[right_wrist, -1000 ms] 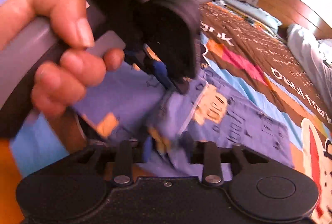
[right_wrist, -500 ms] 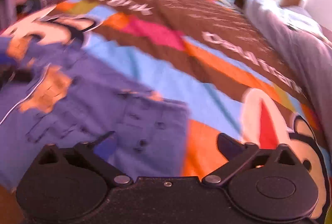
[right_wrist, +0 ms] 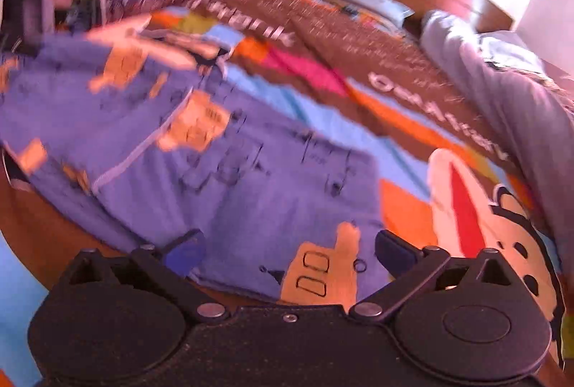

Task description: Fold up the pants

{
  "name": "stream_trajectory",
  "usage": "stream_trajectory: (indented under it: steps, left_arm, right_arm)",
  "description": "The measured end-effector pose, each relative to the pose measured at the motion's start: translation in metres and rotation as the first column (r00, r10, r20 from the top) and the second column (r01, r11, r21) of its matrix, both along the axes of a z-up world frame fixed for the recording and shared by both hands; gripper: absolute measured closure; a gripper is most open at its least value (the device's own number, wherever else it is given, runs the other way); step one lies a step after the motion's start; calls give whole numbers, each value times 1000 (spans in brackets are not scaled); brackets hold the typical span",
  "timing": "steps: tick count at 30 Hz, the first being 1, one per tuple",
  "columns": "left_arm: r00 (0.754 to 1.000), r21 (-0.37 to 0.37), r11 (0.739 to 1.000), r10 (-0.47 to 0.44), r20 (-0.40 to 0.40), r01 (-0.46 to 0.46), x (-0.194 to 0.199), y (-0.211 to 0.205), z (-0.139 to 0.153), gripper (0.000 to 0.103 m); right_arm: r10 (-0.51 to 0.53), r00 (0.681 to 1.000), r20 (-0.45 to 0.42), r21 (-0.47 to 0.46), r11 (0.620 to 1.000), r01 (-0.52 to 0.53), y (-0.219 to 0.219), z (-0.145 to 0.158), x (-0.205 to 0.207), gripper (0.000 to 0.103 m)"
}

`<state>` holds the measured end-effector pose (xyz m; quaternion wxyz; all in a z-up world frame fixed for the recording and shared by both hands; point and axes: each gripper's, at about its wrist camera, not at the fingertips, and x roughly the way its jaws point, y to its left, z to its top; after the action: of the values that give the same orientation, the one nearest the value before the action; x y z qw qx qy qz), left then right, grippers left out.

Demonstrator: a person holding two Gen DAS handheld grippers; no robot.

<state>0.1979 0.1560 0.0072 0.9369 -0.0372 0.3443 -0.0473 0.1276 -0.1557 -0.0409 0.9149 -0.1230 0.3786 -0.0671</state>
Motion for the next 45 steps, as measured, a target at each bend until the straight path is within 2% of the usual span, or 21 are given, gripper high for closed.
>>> stream_trajectory:
  steps: [3,4,6,9,12,15,16,18,19,22,24,26,28,30,33,36,38,41,45]
  left_arm:
    - [997,-184,983,7,-78,-21,-1,38,-9,34]
    - [994,-238,971,-3,-106,-23,1,46,-13,36]
    - [991,-298,954,-25,-131,-15,3,53,-20,40]
    - [990,-313,950,-43,-134,-1,5,54,-26,40]
    - [992,-333,943,-53,-114,13,6,52,-28,40]
    - [997,-340,940,-12,-75,-14,7,45,-25,52]
    - [998,-321,947,-1,-58,-17,6,40,-23,58]
    - [1000,-234,972,-5,-20,0,3,25,-16,73]
    - [1000,-158,987,5,6,-4,1,13,-13,89]
    - [995,56,998,1,95,-6,-7,-23,-6,89]
    - [989,217,976,-41,140,10,-14,-51,-5,89]
    - [979,359,933,-105,173,37,-21,-78,-7,89]
    - [972,439,897,-146,182,52,-25,-94,-9,89]
    - [972,457,888,-150,180,52,-24,-100,-10,89]
    - [984,386,922,-96,148,32,-15,-87,-9,88]
    - [998,223,975,-19,67,3,0,-56,-10,85]
    - [1000,108,994,6,31,-10,4,-32,-15,84]
    - [1000,-44,999,26,1,-26,5,-5,-18,79]
    - [997,-199,977,62,-47,-71,3,24,-28,67]
  right_arm:
    - [40,997,72,26,999,-42,17,12,-17,1]
    - [63,995,79,12,998,-64,24,12,-19,1]
    - [88,995,46,-7,996,-88,39,7,-15,1]
    - [92,993,-79,-64,993,-97,56,-13,-4,1]
    - [99,993,-69,-84,991,-105,59,-13,-4,1]
    - [93,993,-71,-53,994,-97,54,-14,-4,1]
    - [90,993,-74,-39,995,-93,52,-14,-3,1]
    - [85,993,-79,-15,996,-86,49,-13,-3,1]
    - [82,993,-81,-6,997,-83,48,-13,-3,1]
    - [79,993,-83,0,997,-79,48,-14,-2,1]
    - [81,993,-83,-8,997,-82,49,-14,-3,1]
    - [83,993,-83,-17,996,-84,50,-14,-3,1]
    - [83,993,-84,-20,996,-85,50,-14,-3,1]
    - [84,993,-86,-18,996,-86,50,-14,-2,1]
    - [84,993,-86,-19,996,-86,50,-14,-2,1]
    - [84,993,-86,-19,996,-86,50,-14,-3,1]
    - [84,993,-86,-18,996,-86,50,-14,-3,1]
    - [84,993,-86,-17,996,-86,50,-14,-2,1]
    - [81,993,-88,-6,997,-82,49,-15,-2,1]
